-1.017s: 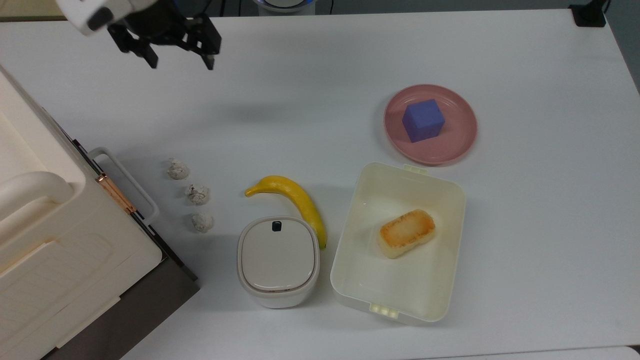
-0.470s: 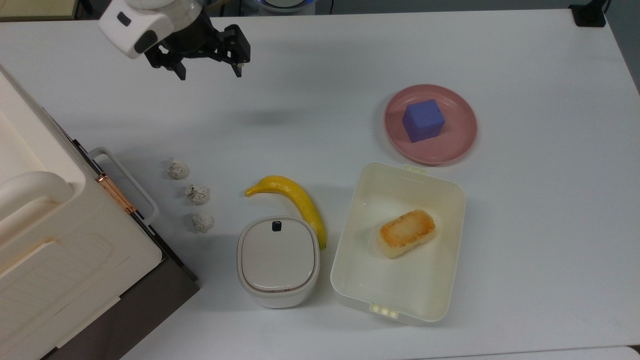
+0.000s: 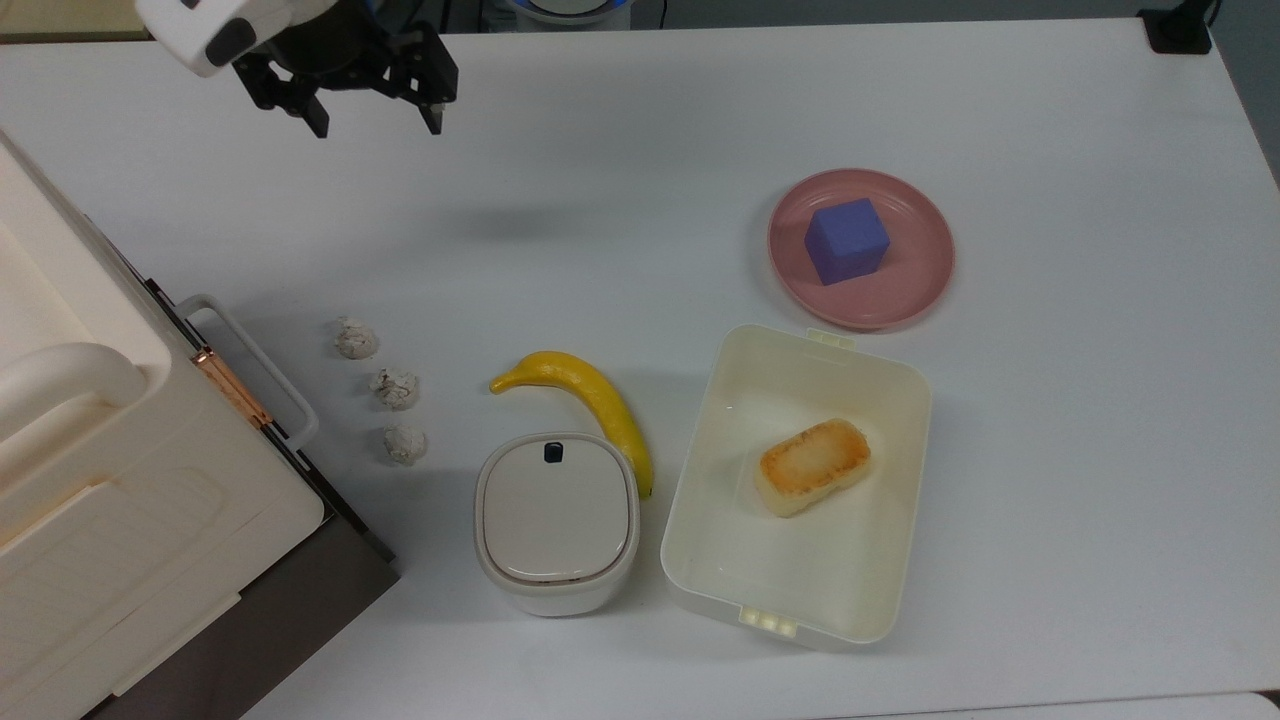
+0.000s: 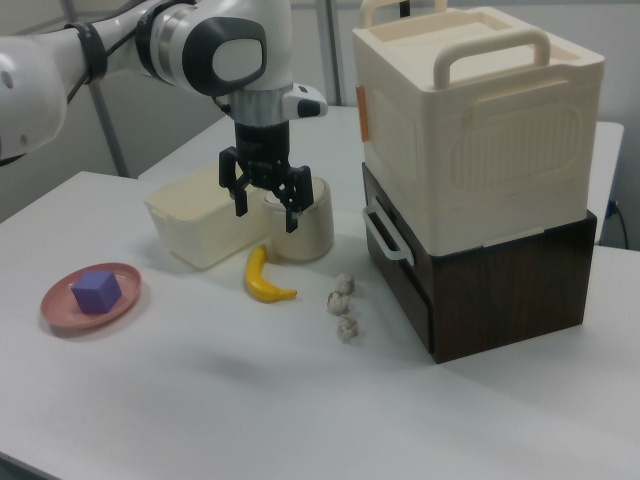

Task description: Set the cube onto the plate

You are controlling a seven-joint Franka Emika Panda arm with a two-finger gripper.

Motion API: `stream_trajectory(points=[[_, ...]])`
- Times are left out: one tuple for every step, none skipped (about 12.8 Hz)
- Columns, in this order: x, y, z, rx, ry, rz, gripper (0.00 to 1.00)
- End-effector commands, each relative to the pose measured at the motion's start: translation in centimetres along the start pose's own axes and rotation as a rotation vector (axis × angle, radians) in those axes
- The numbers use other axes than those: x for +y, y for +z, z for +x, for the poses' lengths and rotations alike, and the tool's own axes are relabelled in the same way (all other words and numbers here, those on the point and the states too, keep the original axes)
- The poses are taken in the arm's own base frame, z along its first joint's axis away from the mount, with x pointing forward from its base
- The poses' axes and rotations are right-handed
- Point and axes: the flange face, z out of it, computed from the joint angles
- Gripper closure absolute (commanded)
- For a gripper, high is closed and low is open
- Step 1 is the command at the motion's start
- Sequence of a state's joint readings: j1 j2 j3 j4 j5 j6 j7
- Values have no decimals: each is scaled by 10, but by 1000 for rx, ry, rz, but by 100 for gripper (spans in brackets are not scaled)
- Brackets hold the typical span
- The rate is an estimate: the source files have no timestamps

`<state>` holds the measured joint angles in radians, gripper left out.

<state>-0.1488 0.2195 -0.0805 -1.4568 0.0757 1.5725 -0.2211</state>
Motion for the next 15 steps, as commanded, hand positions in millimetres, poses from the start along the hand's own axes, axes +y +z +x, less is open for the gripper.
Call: stream_trajectory(points=[[0,-8,-11,-16,-19,-24,0],[-1,-8,-11,-17,-21,-24,0],[-2,-7,-11,-19,-22,-23,0],[-7,-7,-10,-21,-31,-23,0],[-16,-2,-8,-32,-43,-20,0],[-27,2,-6,-40,-52,-17,0],[-50,15,-4,-65,-80,-9,0],[-70,20,-3,-75,-105,-10,0],[-90,26,-2,-87,-136,-12,0],[-114,33,-2,-98,-161,-9,0],[-138,39,-1,-100,-173,-1,0],[-174,52,0,-103,-216,-3,0],[-196,62,-1,-97,-246,-7,0],[-218,73,-2,-89,-266,-13,0],[-258,89,-7,-84,-298,-23,0]])
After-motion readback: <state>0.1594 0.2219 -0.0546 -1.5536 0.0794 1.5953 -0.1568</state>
